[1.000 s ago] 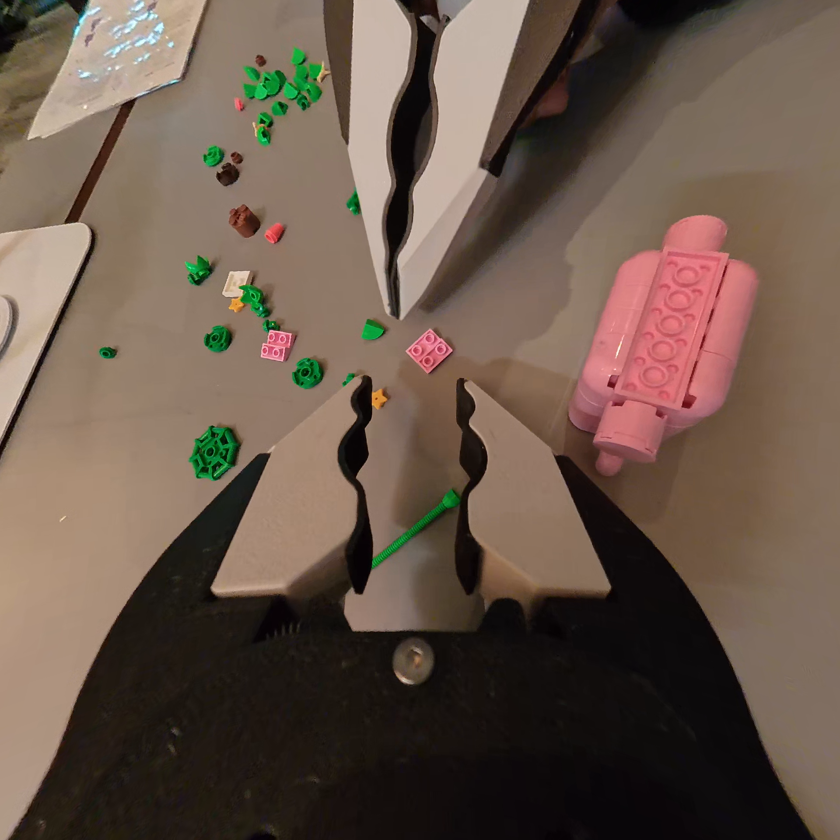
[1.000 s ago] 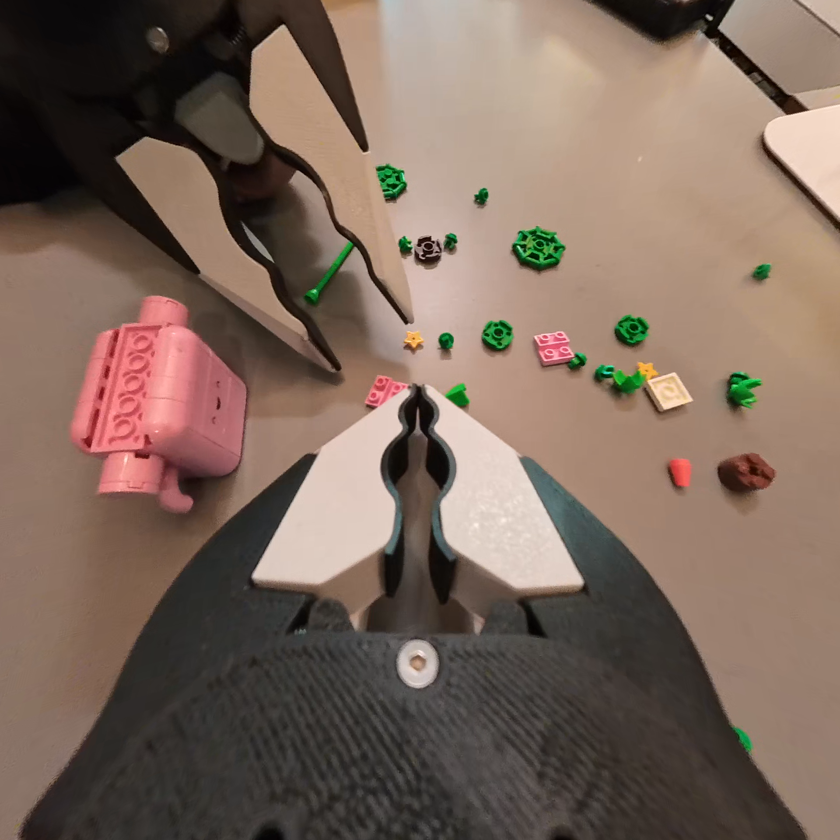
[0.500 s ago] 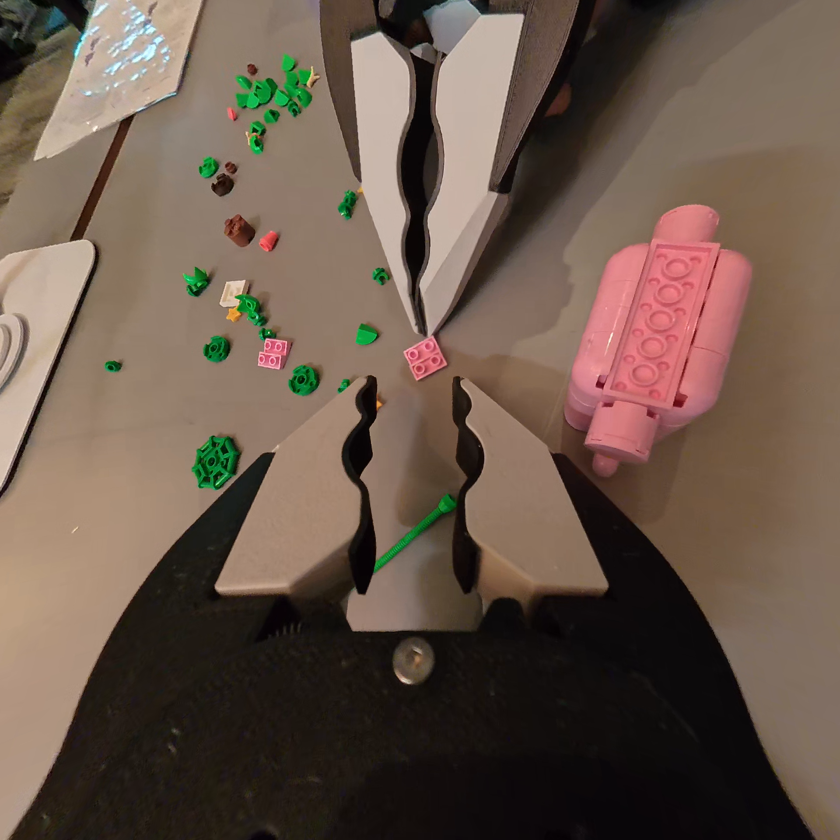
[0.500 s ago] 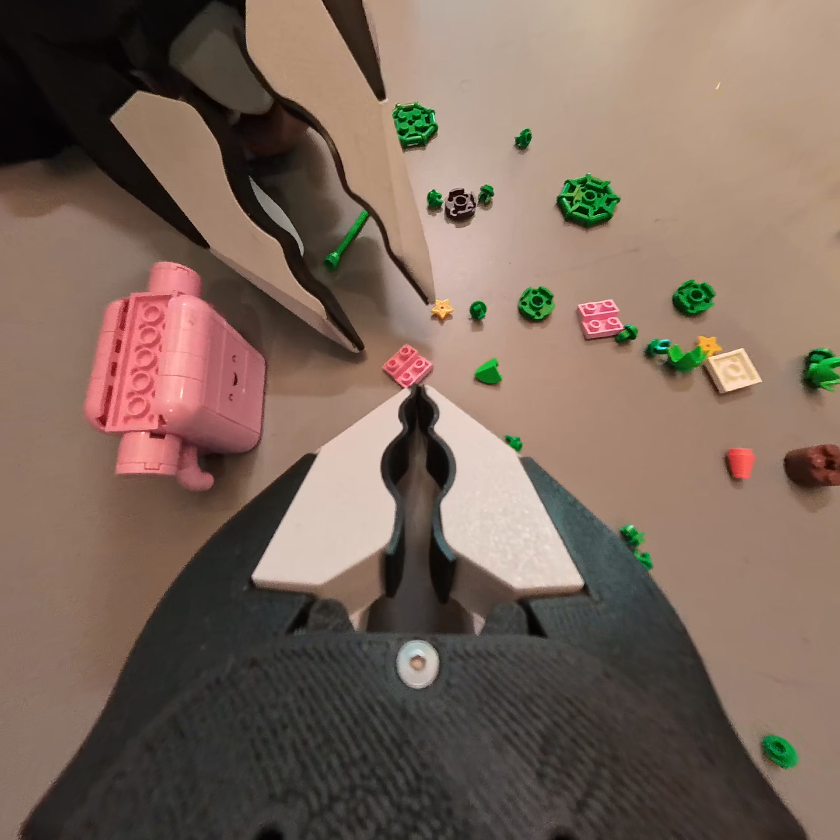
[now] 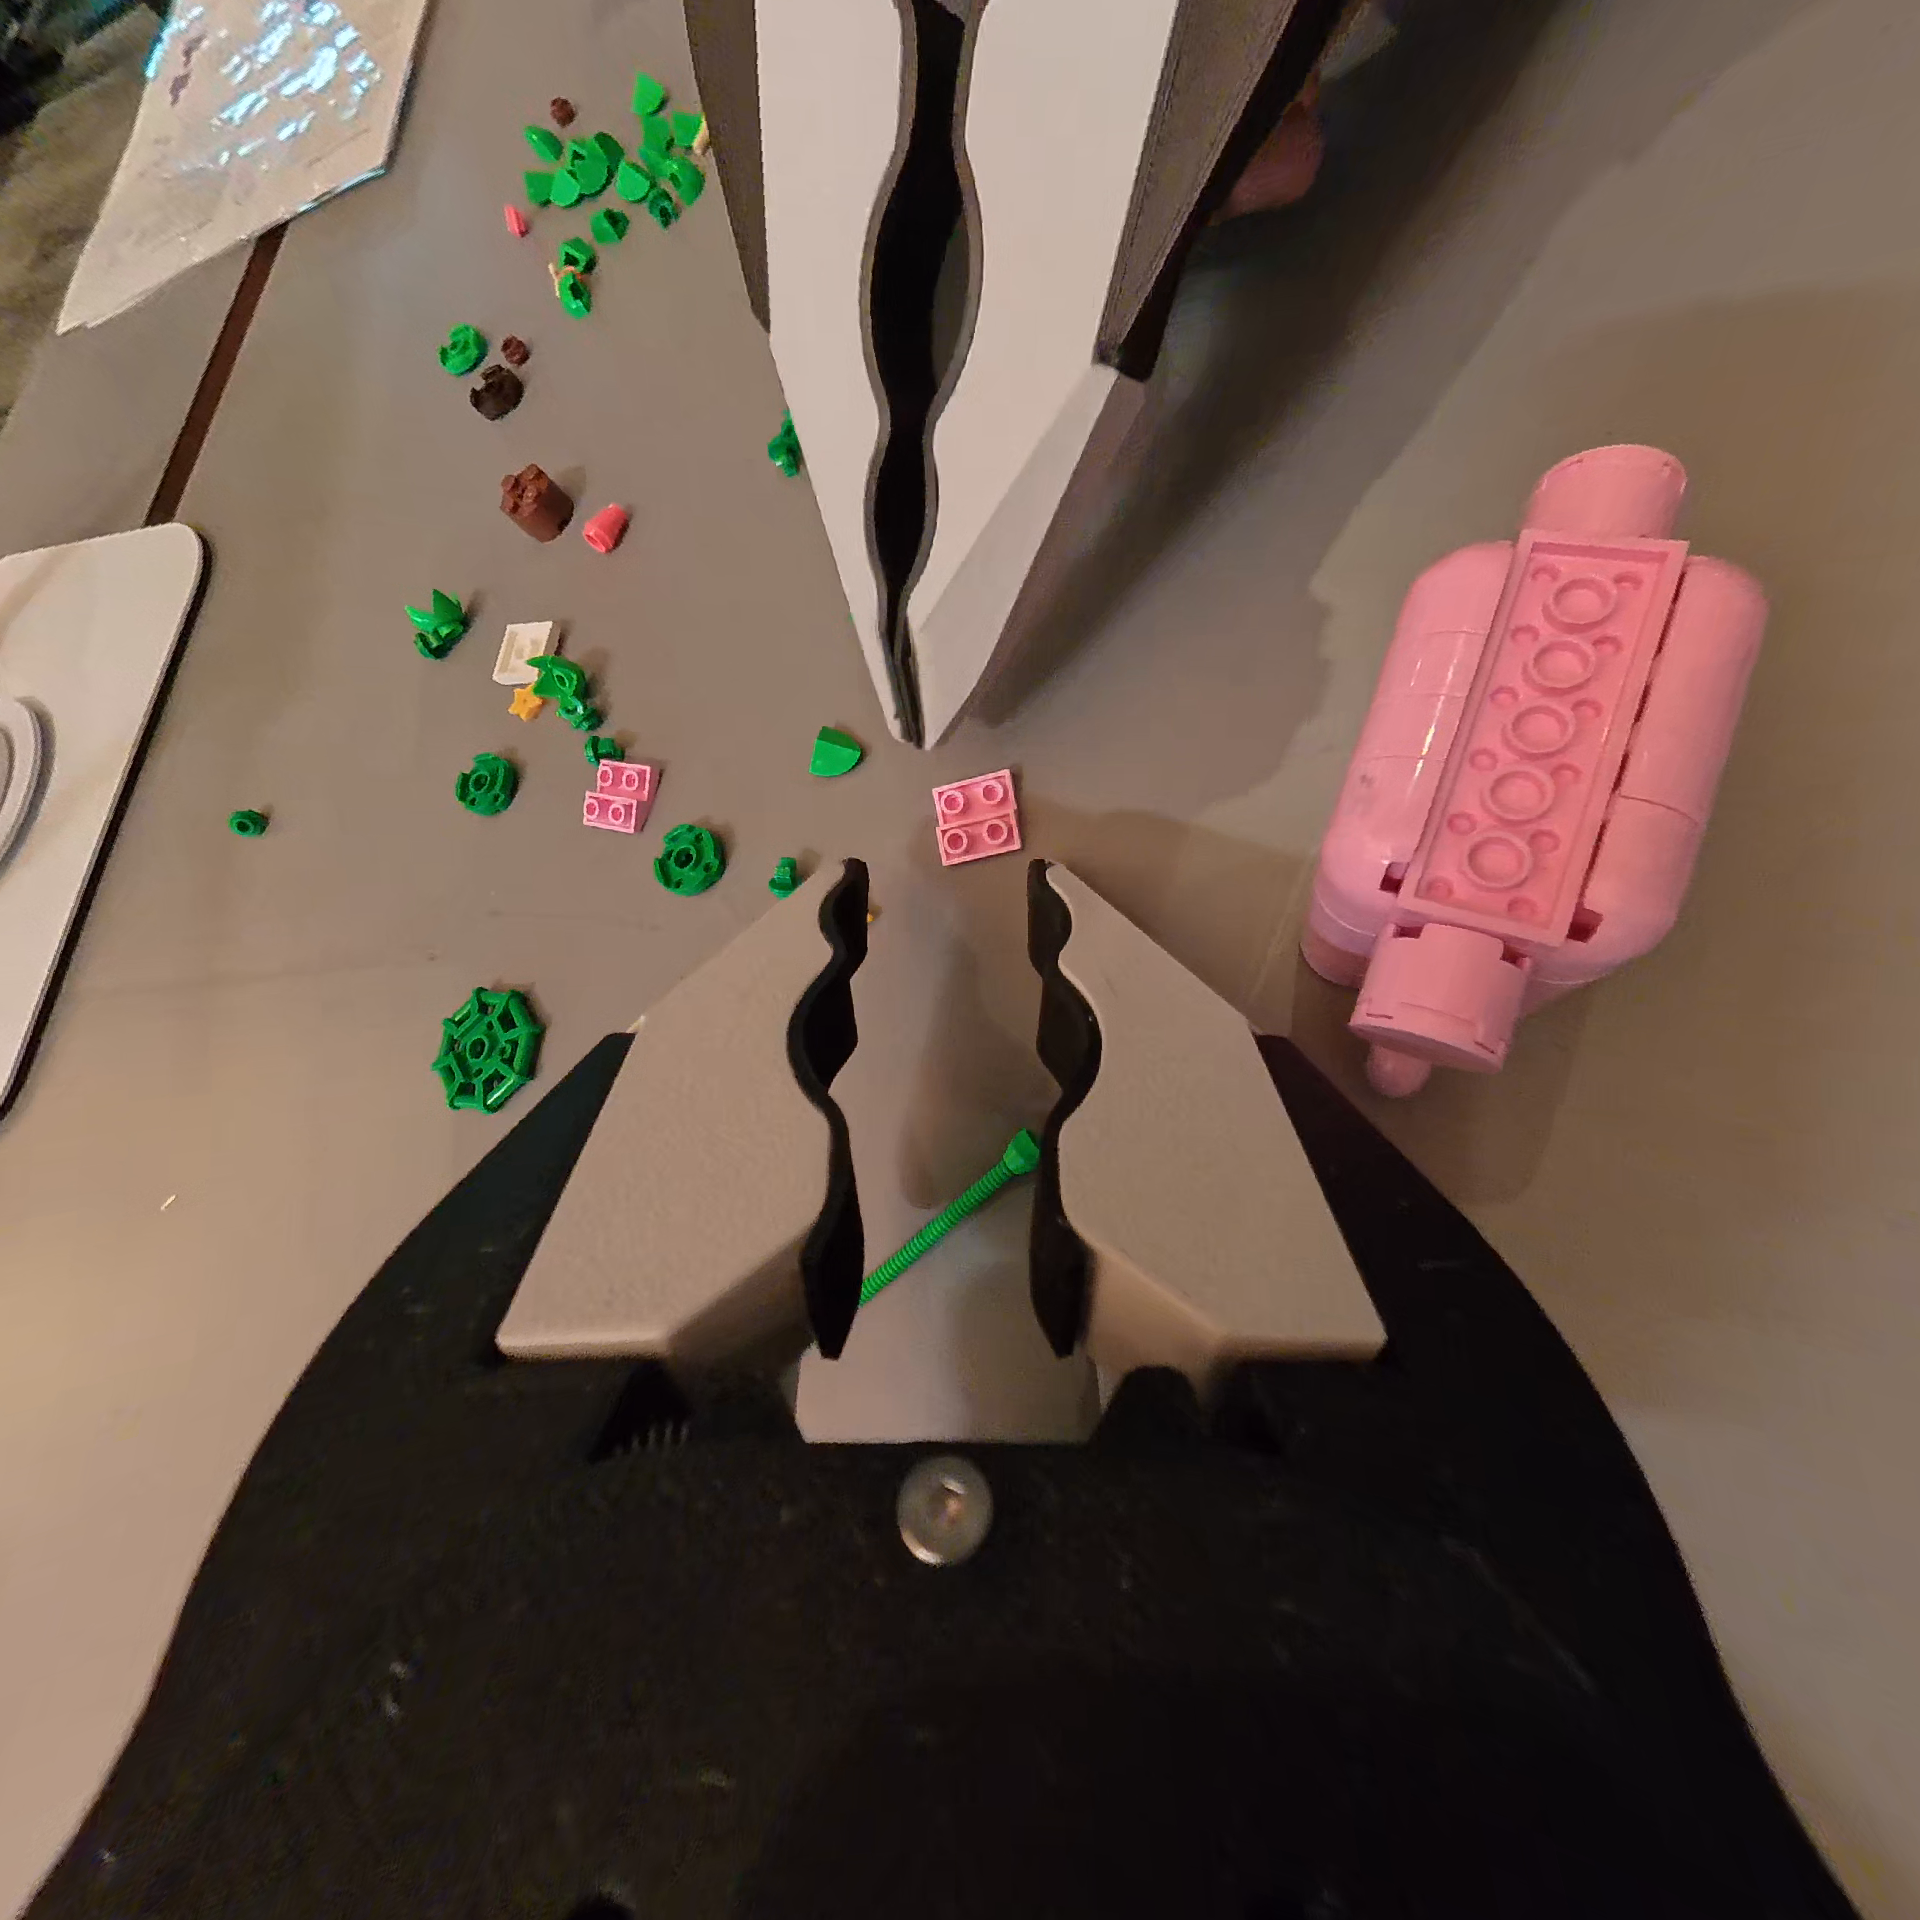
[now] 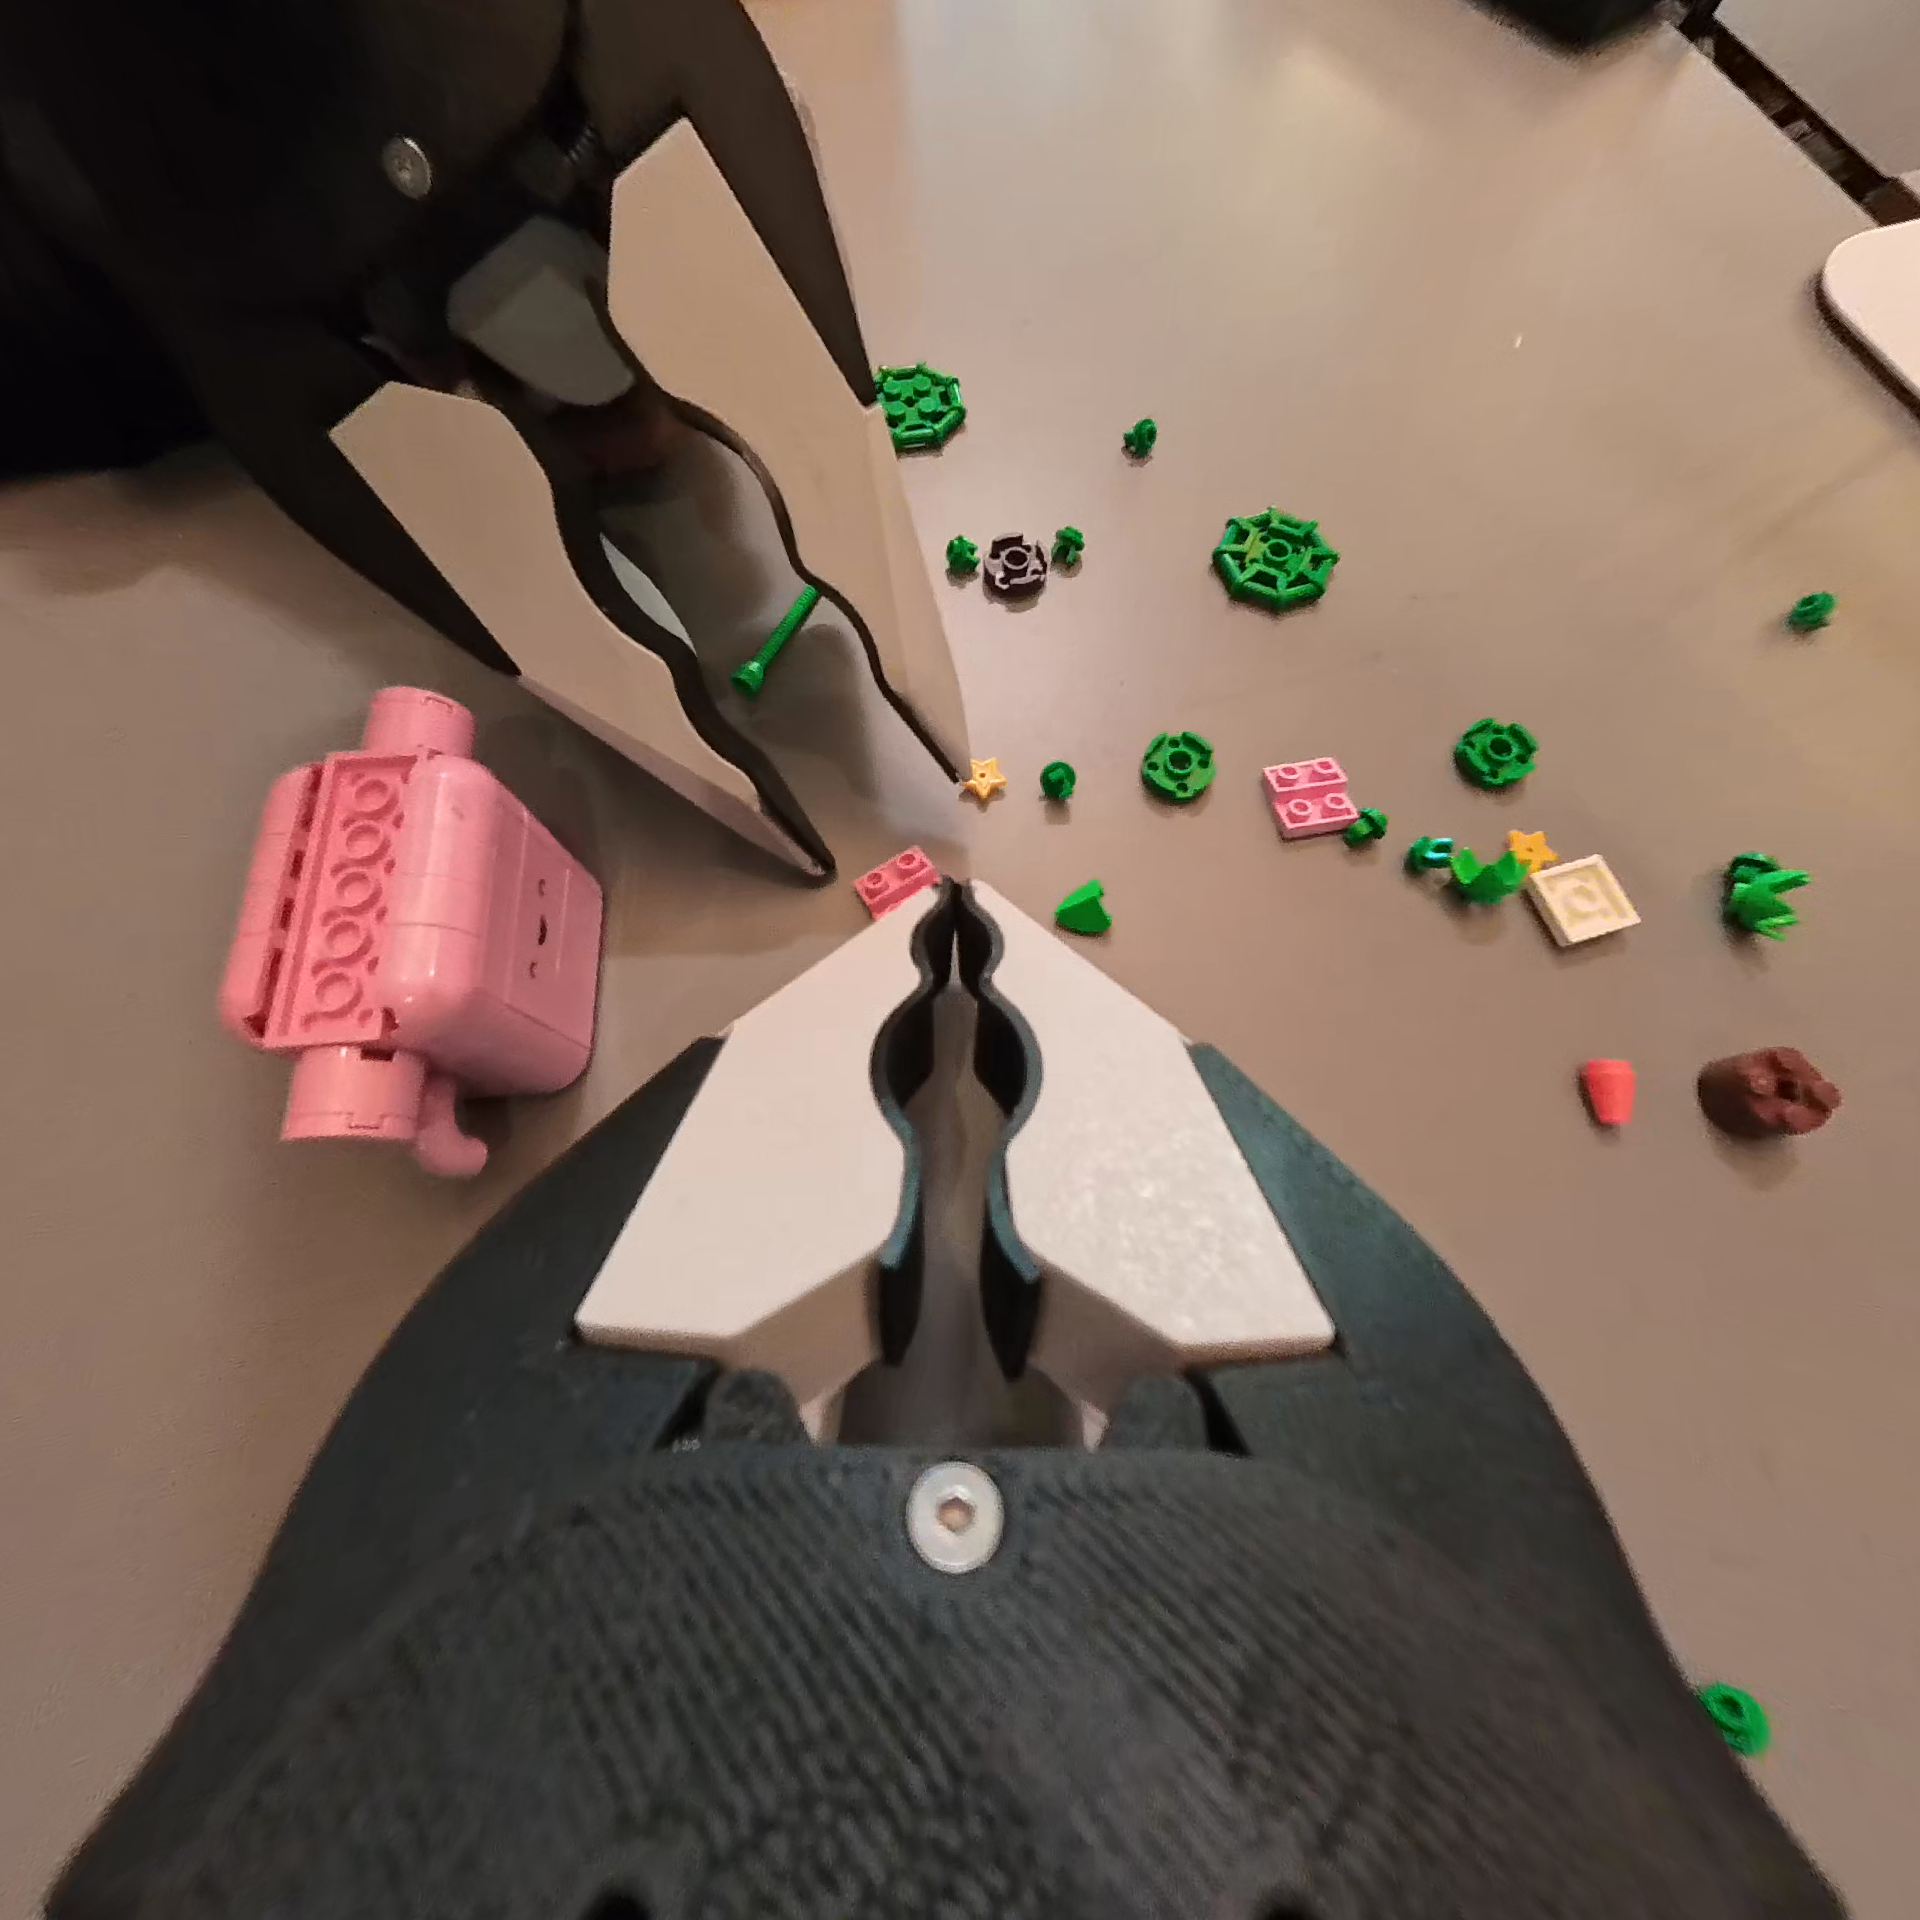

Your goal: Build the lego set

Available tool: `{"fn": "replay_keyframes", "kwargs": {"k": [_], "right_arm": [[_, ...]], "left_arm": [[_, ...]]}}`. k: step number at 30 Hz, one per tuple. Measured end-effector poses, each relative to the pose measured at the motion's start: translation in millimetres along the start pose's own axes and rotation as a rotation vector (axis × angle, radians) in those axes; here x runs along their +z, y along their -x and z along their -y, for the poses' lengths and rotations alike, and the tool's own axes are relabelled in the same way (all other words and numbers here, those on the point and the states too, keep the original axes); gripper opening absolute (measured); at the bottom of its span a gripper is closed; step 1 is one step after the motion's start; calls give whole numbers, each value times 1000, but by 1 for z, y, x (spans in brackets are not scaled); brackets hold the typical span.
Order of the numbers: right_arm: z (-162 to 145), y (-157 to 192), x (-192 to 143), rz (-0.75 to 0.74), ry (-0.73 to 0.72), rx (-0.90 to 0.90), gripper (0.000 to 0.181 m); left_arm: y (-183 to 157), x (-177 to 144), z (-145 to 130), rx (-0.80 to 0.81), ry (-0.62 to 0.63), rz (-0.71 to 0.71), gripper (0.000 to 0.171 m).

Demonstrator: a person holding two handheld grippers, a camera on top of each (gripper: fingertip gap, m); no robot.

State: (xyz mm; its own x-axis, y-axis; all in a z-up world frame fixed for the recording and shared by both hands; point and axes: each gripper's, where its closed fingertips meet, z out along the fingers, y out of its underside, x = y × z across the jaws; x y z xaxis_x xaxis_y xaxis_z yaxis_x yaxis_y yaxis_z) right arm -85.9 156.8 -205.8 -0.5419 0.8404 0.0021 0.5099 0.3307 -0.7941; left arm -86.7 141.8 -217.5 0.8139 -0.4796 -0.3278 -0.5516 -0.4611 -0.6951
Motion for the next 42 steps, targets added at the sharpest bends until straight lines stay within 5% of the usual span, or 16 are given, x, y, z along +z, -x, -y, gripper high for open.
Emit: {"fn": "replay_keyframes", "kwargs": {"k": [42], "right_arm": [[-7, 10, 6, 56, 42, 4, 0]], "left_arm": [[0, -3, 0, -55, -6, -23, 33]]}}
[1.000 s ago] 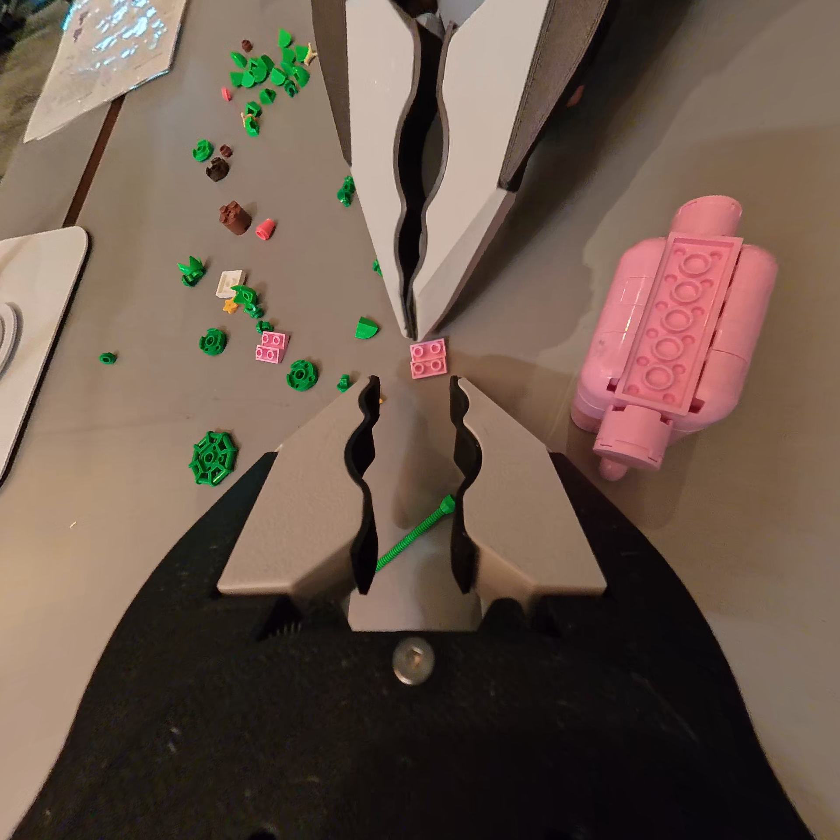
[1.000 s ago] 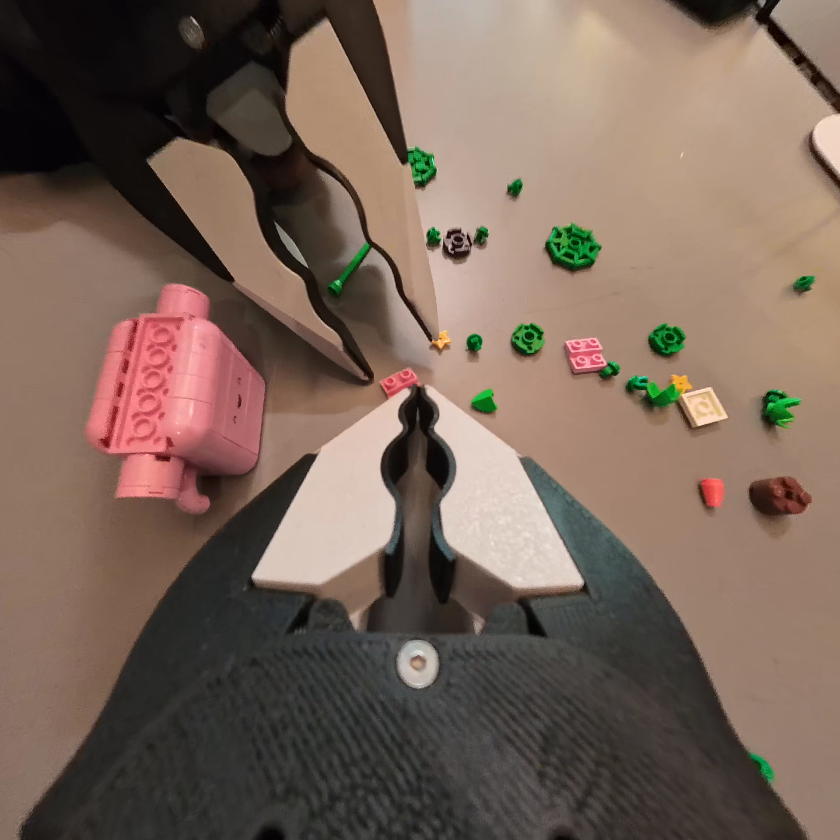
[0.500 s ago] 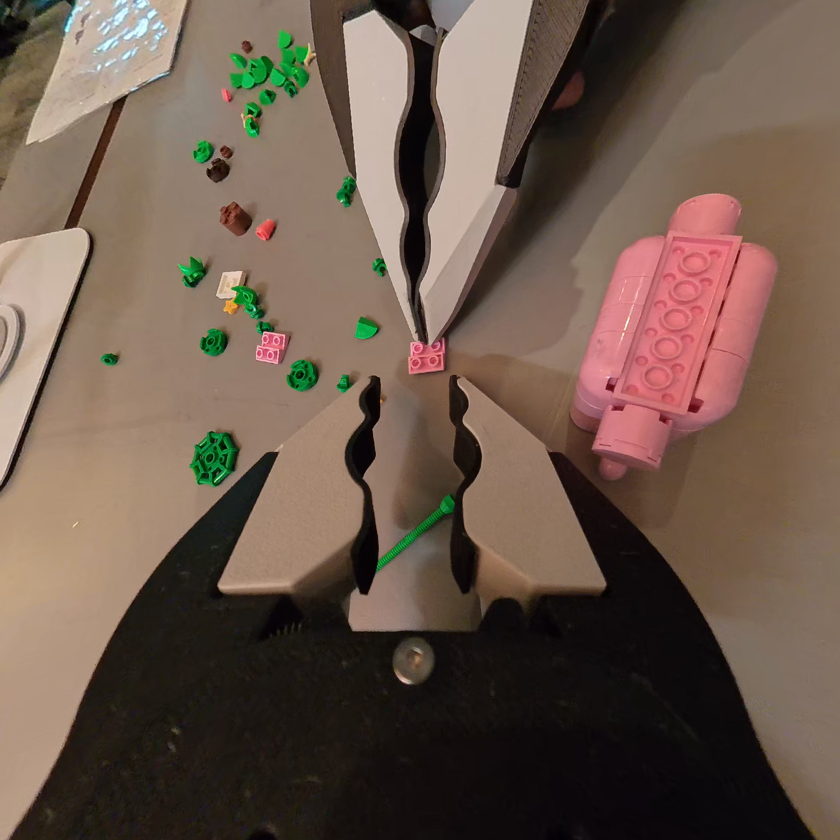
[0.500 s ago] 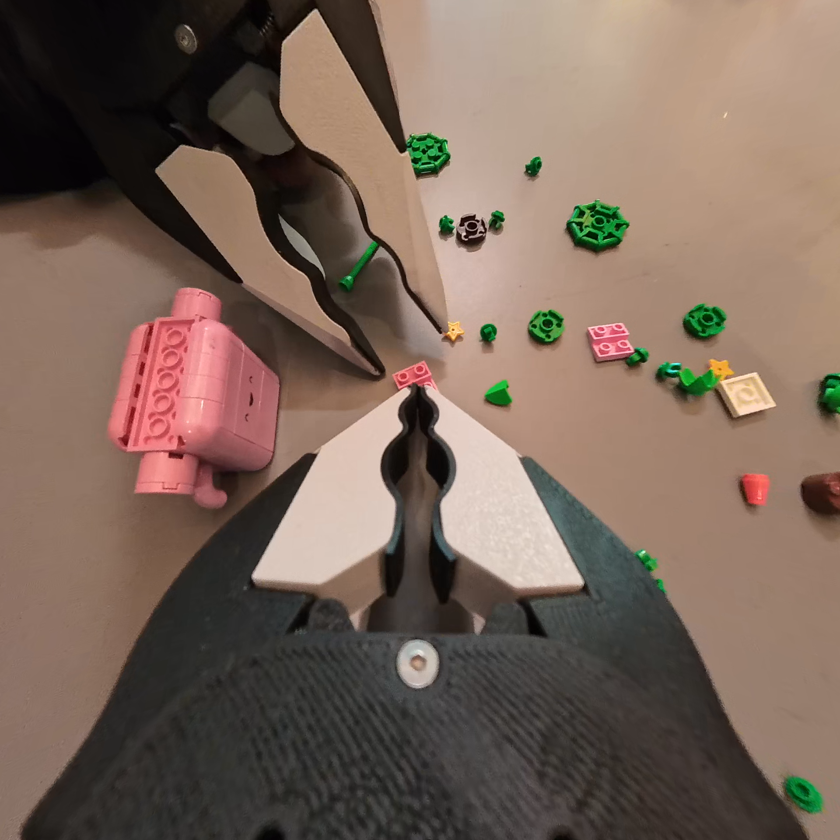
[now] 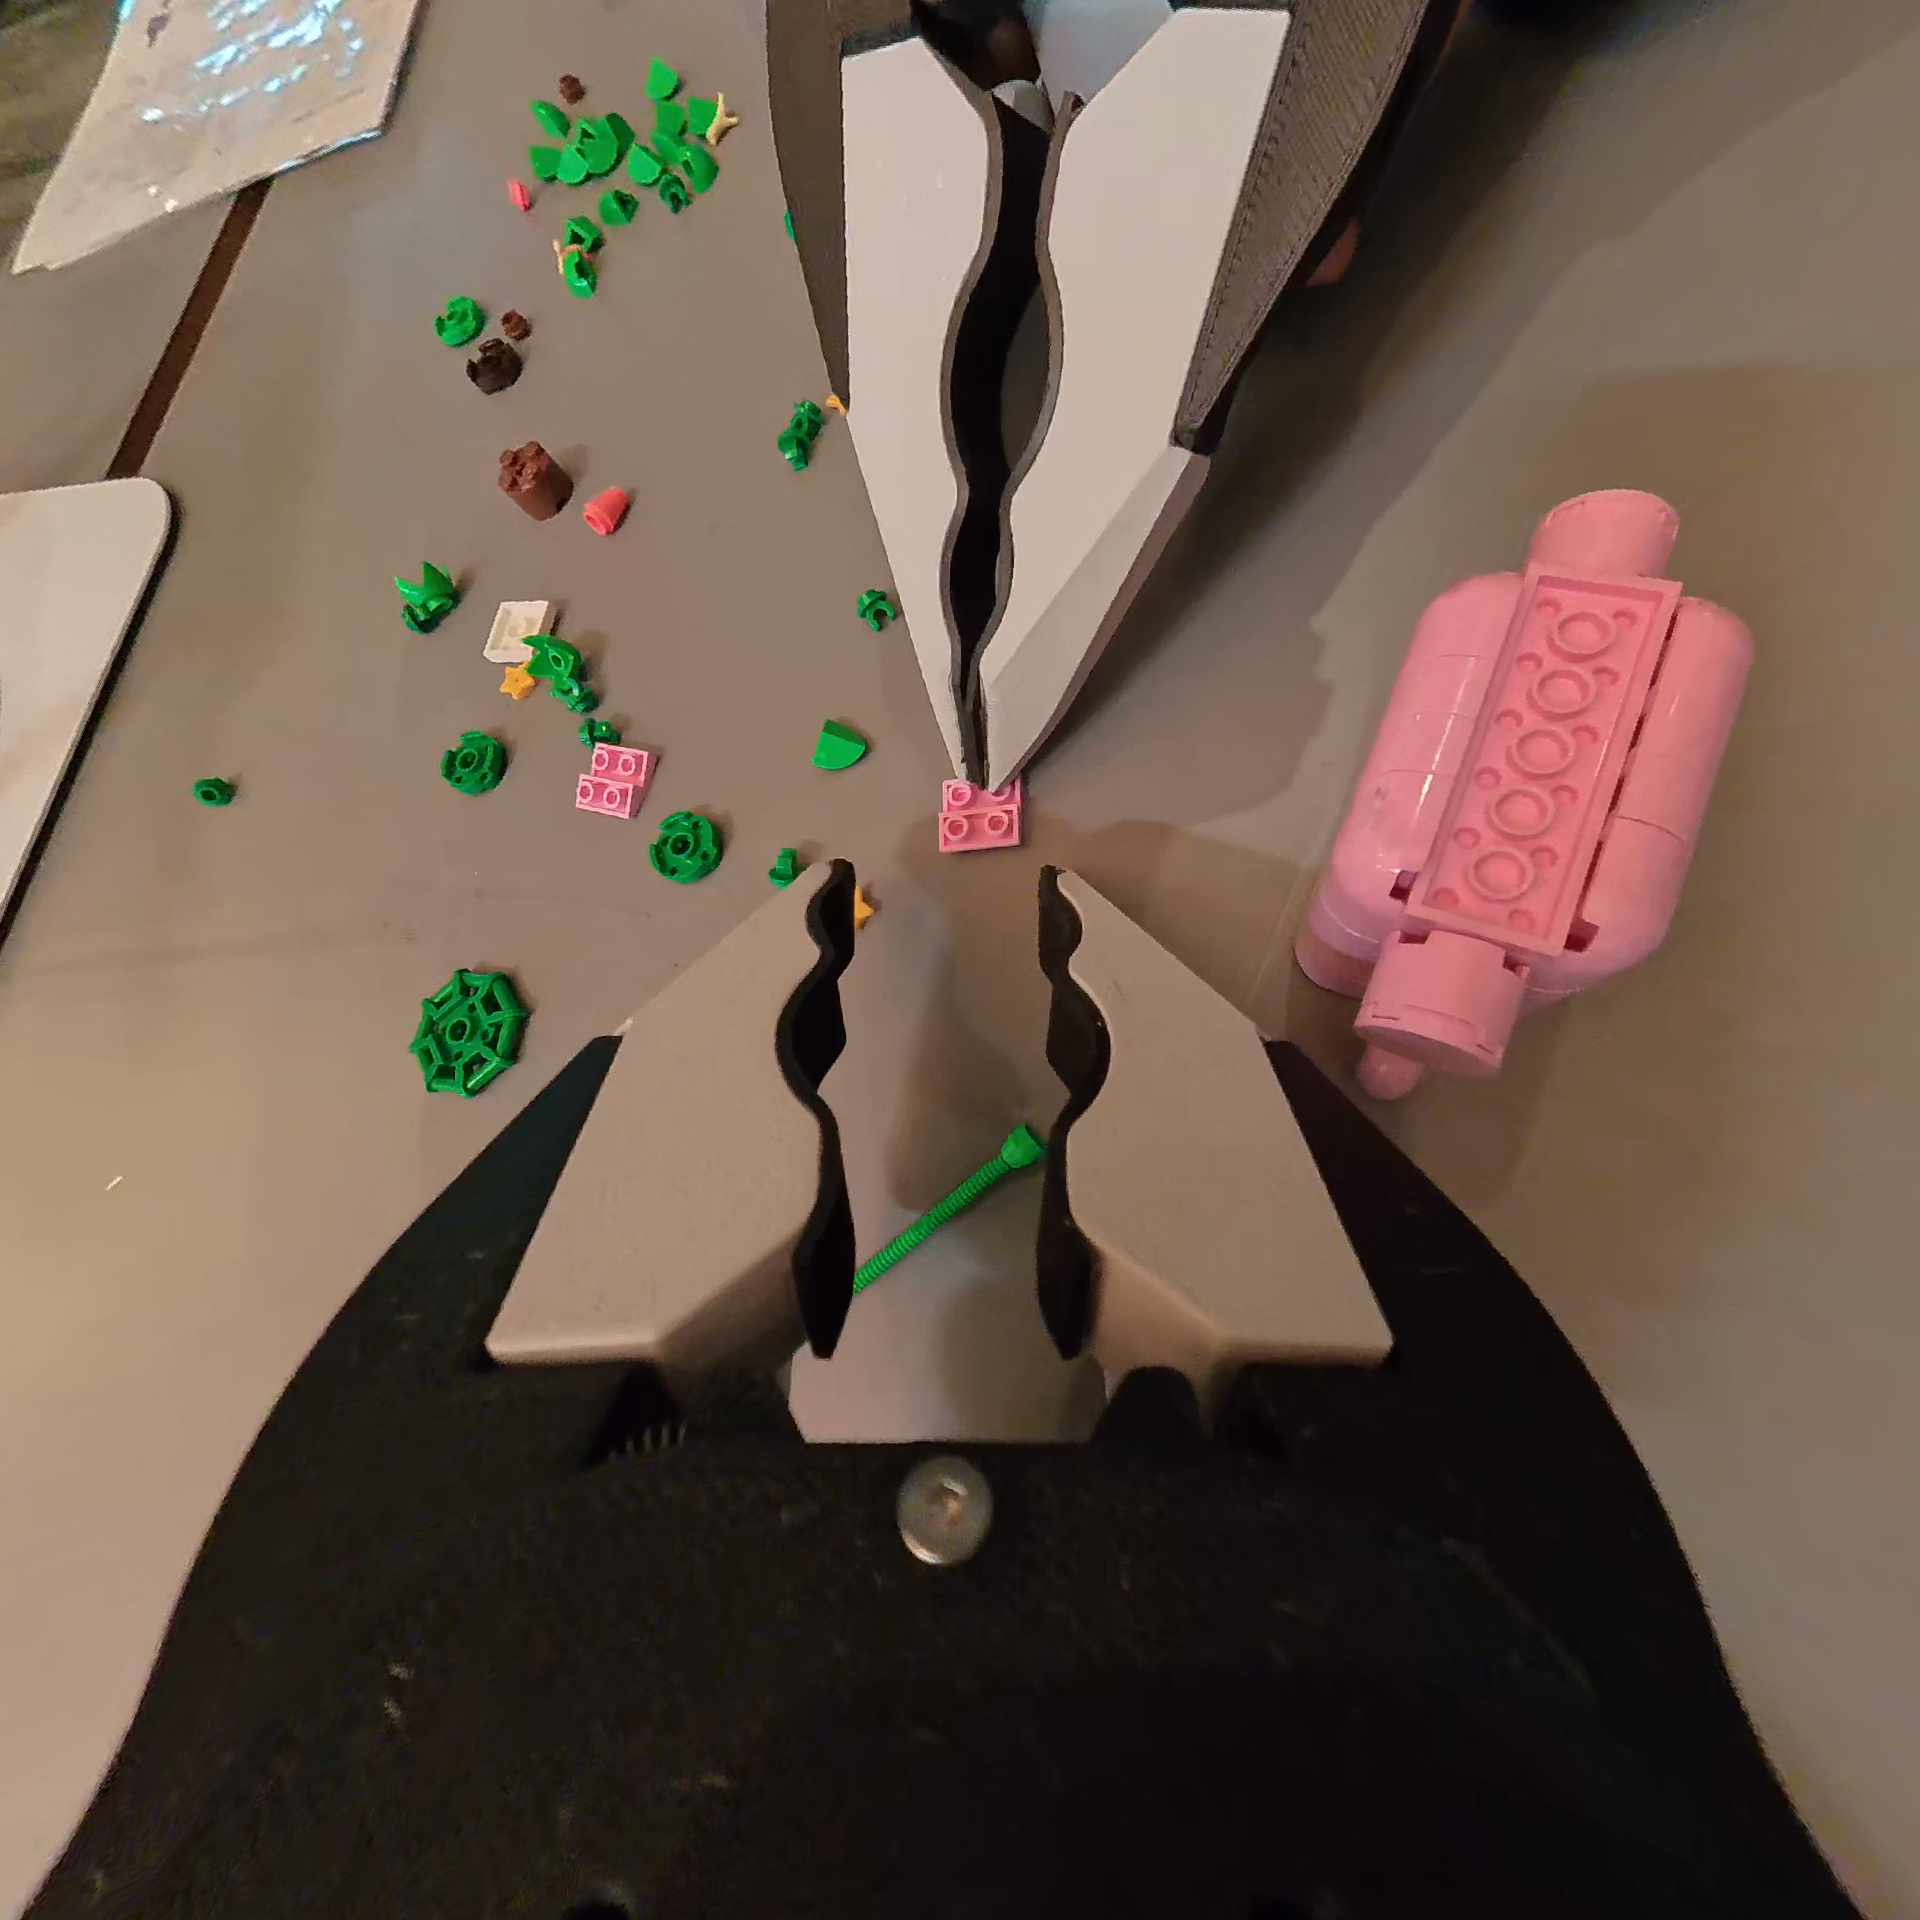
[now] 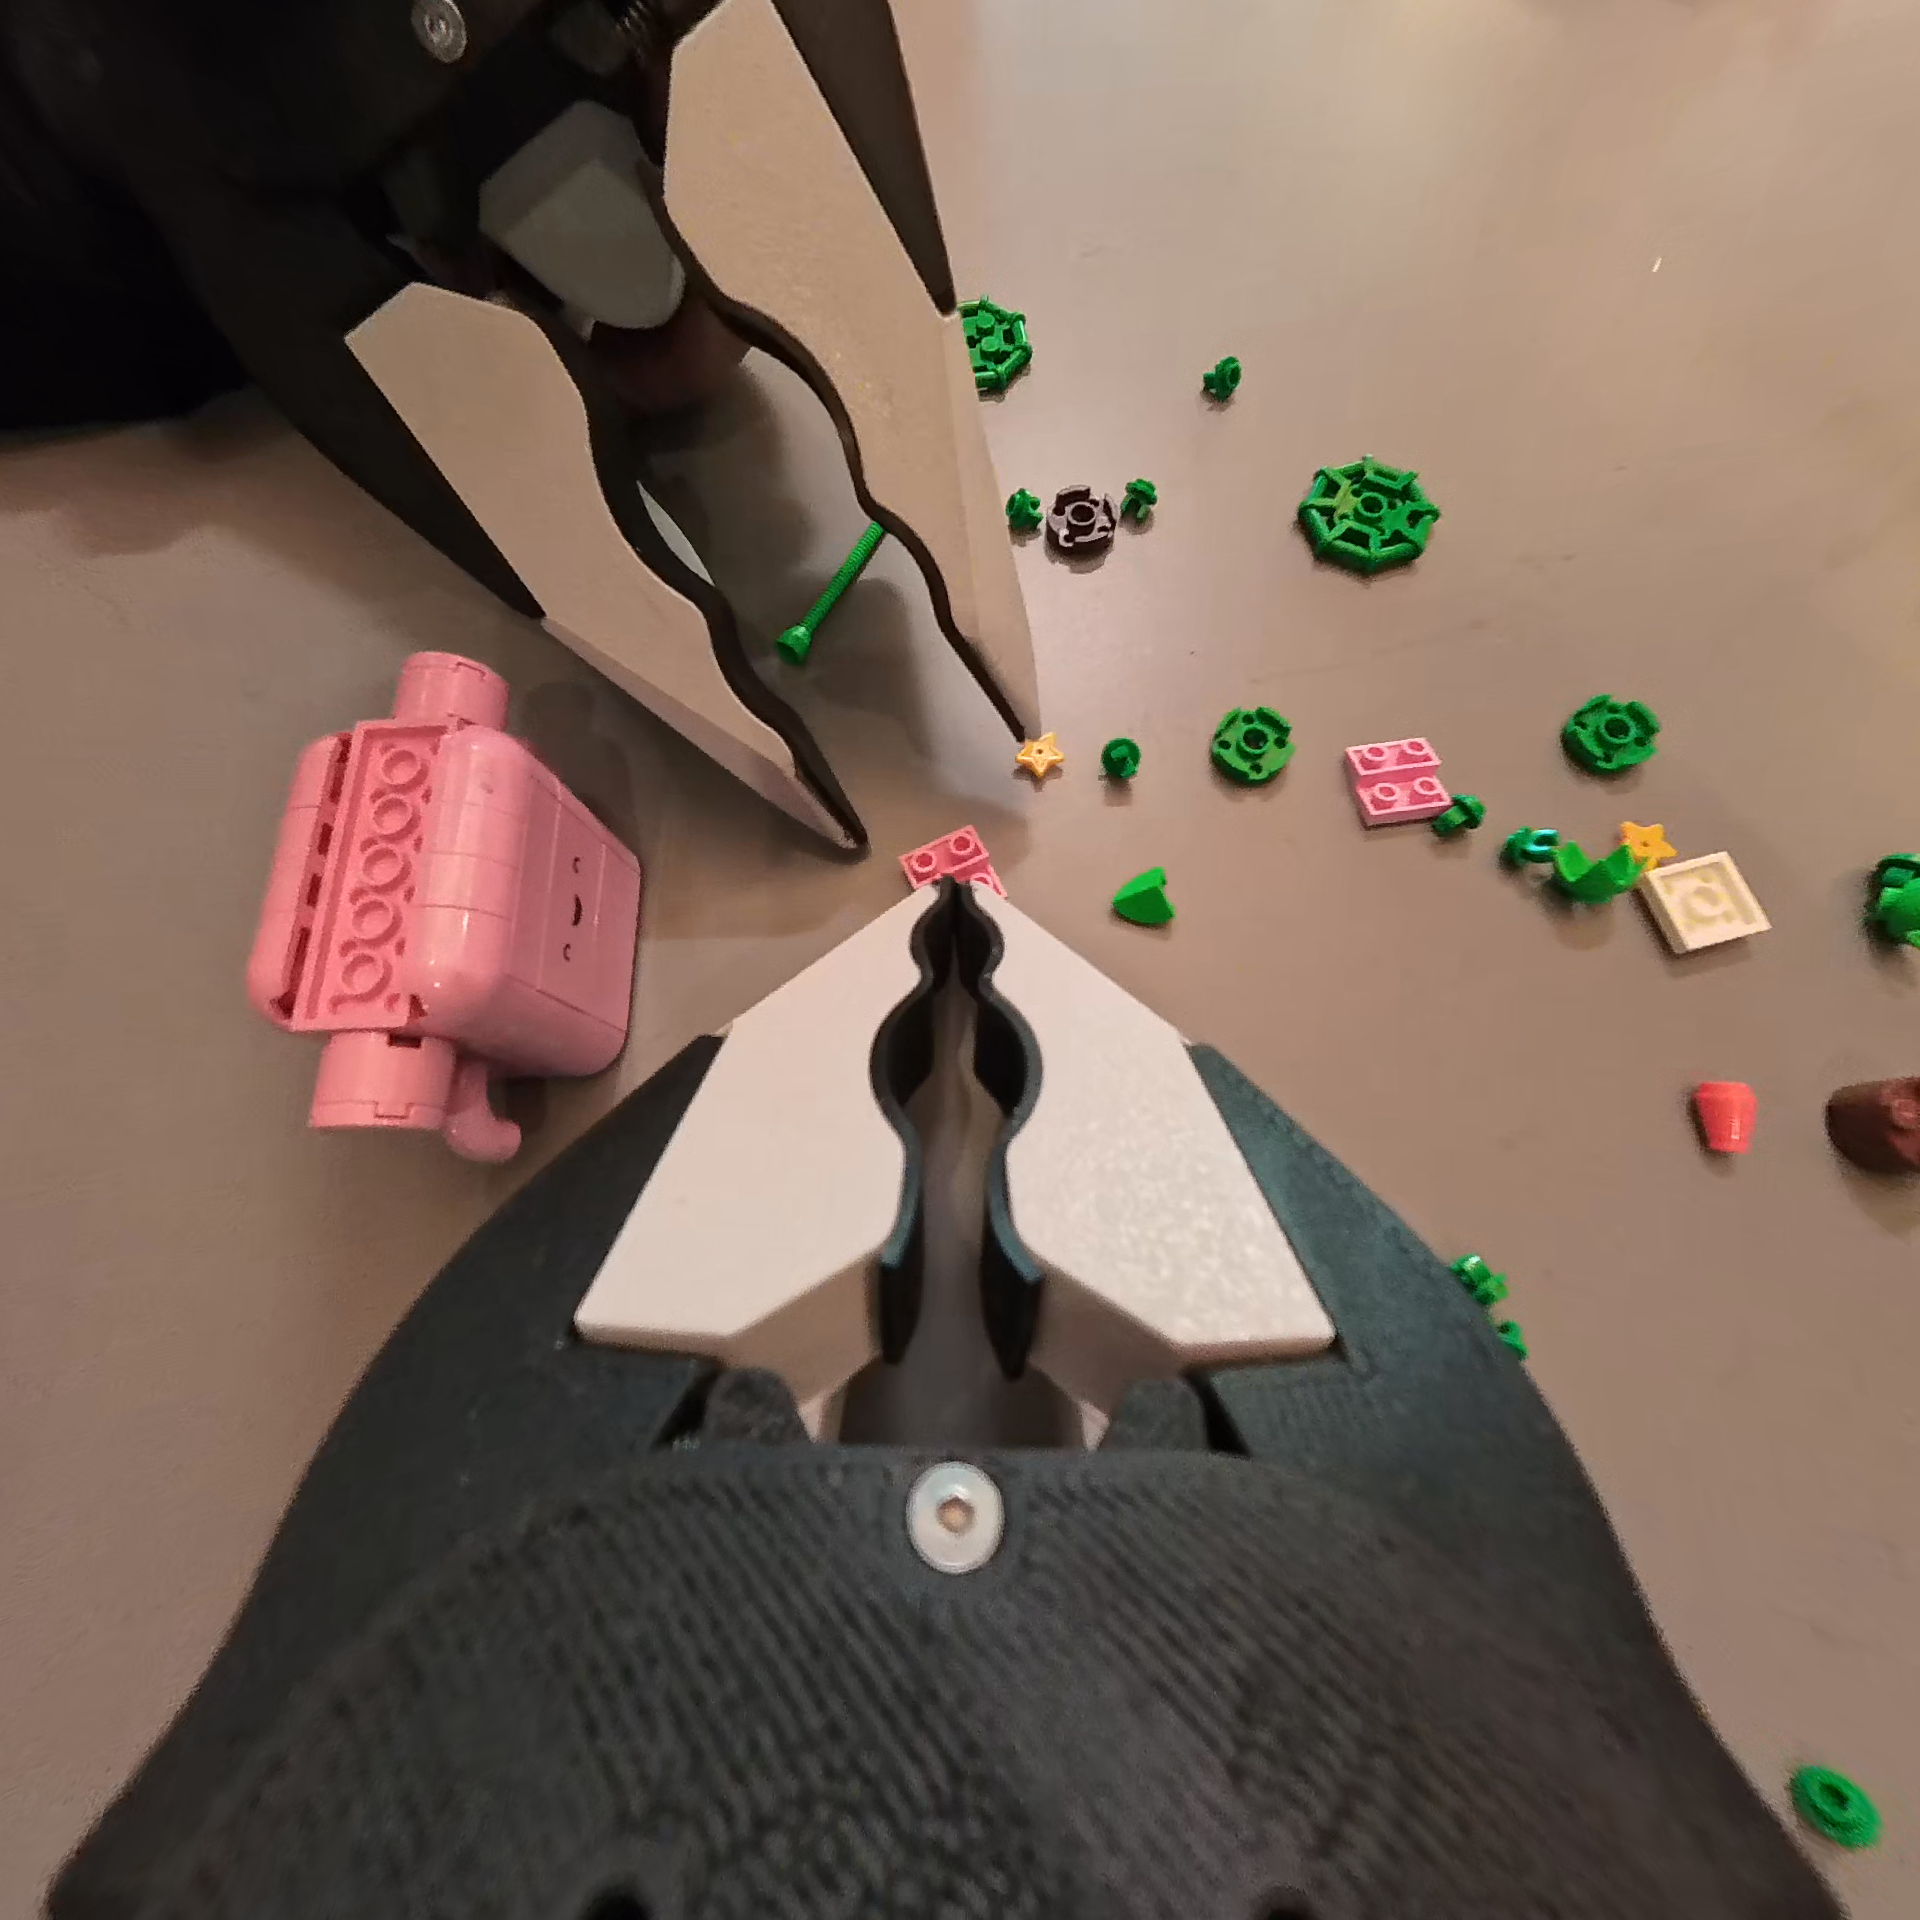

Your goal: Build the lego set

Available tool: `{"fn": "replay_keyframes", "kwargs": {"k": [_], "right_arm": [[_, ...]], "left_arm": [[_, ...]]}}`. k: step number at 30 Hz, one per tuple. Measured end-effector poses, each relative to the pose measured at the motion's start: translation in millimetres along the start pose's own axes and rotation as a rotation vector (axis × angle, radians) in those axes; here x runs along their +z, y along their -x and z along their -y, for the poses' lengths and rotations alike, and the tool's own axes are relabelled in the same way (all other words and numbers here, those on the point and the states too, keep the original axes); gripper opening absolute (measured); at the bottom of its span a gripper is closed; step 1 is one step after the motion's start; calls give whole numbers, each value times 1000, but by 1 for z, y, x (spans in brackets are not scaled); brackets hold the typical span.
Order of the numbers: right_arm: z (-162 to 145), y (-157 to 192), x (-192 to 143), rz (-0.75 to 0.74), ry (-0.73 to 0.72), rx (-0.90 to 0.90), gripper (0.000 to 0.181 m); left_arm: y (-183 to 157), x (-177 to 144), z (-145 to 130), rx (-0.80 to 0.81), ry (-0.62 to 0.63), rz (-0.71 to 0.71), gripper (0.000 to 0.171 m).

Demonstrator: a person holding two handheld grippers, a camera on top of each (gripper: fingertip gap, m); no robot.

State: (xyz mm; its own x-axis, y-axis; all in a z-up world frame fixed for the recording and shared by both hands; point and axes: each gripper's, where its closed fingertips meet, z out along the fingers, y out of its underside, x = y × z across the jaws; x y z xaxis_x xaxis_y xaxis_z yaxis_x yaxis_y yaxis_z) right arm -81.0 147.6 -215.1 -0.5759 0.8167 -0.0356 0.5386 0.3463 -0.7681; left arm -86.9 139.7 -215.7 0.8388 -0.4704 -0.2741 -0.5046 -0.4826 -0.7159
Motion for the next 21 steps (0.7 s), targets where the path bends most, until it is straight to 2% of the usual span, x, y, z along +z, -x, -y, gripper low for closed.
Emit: {"fn": "replay_keyframes", "kwargs": {"k": [21], "right_arm": [[0, -1, 0, -31, 1, -23, 0]], "left_arm": [[8, -7, 6, -100, -60, -20, 34]]}}
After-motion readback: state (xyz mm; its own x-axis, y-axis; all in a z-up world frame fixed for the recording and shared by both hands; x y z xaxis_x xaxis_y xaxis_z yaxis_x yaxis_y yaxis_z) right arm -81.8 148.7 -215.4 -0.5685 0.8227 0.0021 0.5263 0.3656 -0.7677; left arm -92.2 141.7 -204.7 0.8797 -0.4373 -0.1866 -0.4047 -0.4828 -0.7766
